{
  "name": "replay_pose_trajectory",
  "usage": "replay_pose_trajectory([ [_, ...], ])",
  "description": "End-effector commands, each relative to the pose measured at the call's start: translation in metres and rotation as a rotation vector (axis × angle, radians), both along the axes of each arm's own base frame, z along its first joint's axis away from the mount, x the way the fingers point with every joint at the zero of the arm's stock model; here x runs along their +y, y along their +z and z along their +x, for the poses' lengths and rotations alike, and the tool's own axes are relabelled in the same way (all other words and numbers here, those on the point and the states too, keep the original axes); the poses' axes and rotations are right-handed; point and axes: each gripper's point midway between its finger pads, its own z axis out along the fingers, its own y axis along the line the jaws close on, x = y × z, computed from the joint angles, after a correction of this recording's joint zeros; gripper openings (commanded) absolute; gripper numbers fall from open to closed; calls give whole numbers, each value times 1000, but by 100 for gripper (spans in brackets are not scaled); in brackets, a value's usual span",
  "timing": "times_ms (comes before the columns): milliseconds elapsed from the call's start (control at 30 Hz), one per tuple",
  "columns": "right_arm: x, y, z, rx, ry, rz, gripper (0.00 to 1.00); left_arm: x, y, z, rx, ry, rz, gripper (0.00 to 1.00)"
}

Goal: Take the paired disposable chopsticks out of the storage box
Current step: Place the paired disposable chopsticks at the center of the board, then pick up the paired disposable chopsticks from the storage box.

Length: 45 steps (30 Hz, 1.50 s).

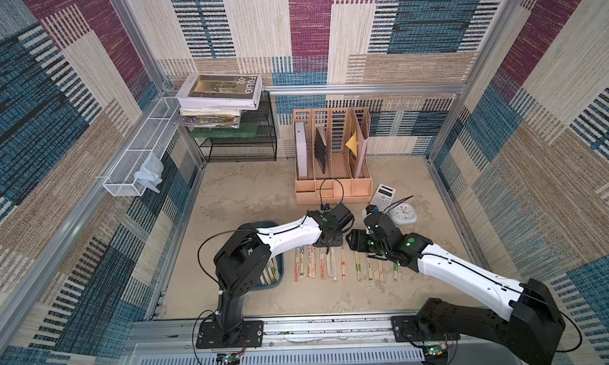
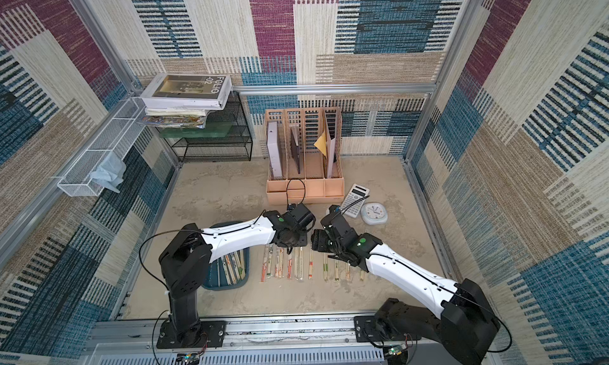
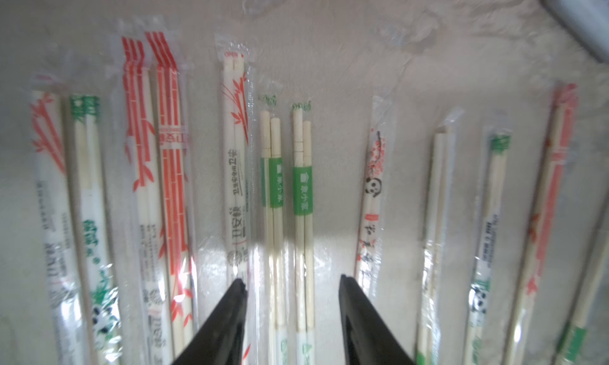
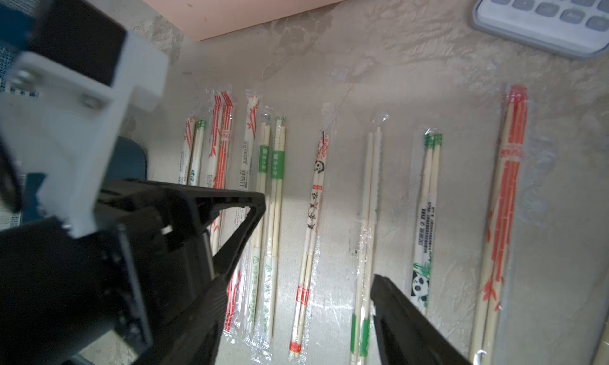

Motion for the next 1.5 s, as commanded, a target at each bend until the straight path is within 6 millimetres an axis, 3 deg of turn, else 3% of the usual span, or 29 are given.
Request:
replay_pose_trajectory([
  [0, 0, 1, -1, 0, -5, -1, 73, 22, 24, 4, -70, 11, 58, 53],
  [133, 9, 8, -1, -9, 15, 1, 73, 56, 47, 5, -130, 48, 110, 61],
  [300, 27, 21, 0, -33, 52, -6, 73, 107, 59, -1, -162, 129, 123, 69],
  [567, 58, 27, 3, -51, 107, -7, 73, 213, 49, -25, -106, 268, 190, 65],
  [733, 74, 21, 1, -36, 142, -10, 73, 256, 32, -45, -67, 345, 227, 54],
  [1033, 84, 14, -3, -24, 167, -28, 73, 279, -13, -62, 46, 440, 213, 40],
  [1467, 77, 14, -2, -30, 154, -52, 73, 292, -41, -69, 115, 484, 226, 33],
])
